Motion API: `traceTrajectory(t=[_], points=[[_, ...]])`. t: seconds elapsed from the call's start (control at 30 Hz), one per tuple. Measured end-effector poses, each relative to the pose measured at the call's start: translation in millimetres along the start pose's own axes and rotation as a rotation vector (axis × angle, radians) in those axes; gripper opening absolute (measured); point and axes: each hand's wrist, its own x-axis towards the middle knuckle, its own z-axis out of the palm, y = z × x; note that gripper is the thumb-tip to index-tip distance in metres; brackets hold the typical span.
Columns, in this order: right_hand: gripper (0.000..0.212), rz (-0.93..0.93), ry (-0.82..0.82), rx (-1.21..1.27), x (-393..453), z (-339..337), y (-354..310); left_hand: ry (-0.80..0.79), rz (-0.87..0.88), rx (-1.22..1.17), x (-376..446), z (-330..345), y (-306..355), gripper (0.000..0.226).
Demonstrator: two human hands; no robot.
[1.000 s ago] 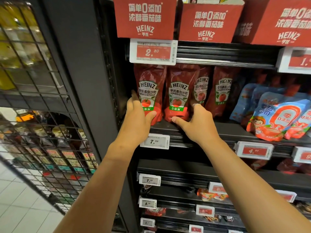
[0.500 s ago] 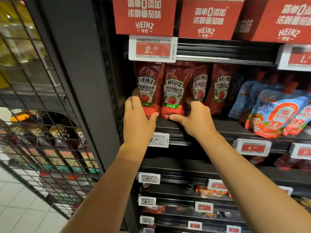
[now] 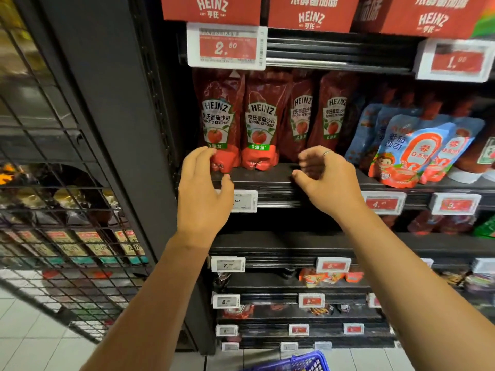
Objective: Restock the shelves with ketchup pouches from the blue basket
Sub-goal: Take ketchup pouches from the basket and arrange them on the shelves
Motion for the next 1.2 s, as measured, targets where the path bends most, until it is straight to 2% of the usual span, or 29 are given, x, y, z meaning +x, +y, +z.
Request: traceTrajectory(t=[0.1,0.3,0.43,0.5,0.57,0.7,0.77,0.9,1.0,1.07,1.13,1.2], points=[[0.021,-0.043,0.024,0.037,-14.8,-14.6,11.3,-0.011,-0.013,0.017,-13.6,-7.4,5.3,0.035],[0.026,-0.174,0.059,0.122,-54.9,-52.6,44.9,-0.001,-0.022,0.094,-53.7,-11.7,18.0,0.028],[0.025,-0.137,-0.051,0.117,-101.2,-81.5,90.1,-0.015,-0.064,0.163,-105.4,-5.0,23.9,0.026],[0.025,0.003,-0.206,0.104,-129.6,-89.9,129.9,-0.057,-0.126,0.208,-143.9,3.3,21.6,0.026],[0.022,0.169,-0.342,0.073,-161.6,-93.2,176.8,-0.154,-0.262,0.243,-191.3,16.3,17.1,0.024],[0.018,0.475,-0.594,0.003,-243.2,-90.0,268.0,-0.471,-0.686,0.203,-303.1,42.3,10.7,0.015],[0.019,0.622,-0.697,-0.007,-288.5,-87.0,303.3,-0.640,-0.828,0.206,-356.5,51.9,12.8,0.008],[0.013,0.932,-0.736,-0.004,-370.9,-85.7,347.2,-0.879,-0.945,0.185,-439.7,68.3,15.2,0.014],[0.011,1.082,-0.763,0.011,-413.3,-79.2,369.1,-1.068,-1.053,0.289,-482.7,84.4,11.5,0.014],[0.007,1.157,-0.762,0.021,-432.5,-69.1,381.4,-1.130,-1.112,0.307,-507.9,95.1,5.1,0.021],[0.013,1.194,-0.759,0.011,-449.9,-54.1,391.3,-1.173,-1.120,0.339,-531.3,106.5,-1.9,0.021],[0.005,1.260,-0.738,0.055,-465.1,-33.9,403.2,-1.236,-1.112,0.359,-558.8,121.2,-19.1,0.025]])
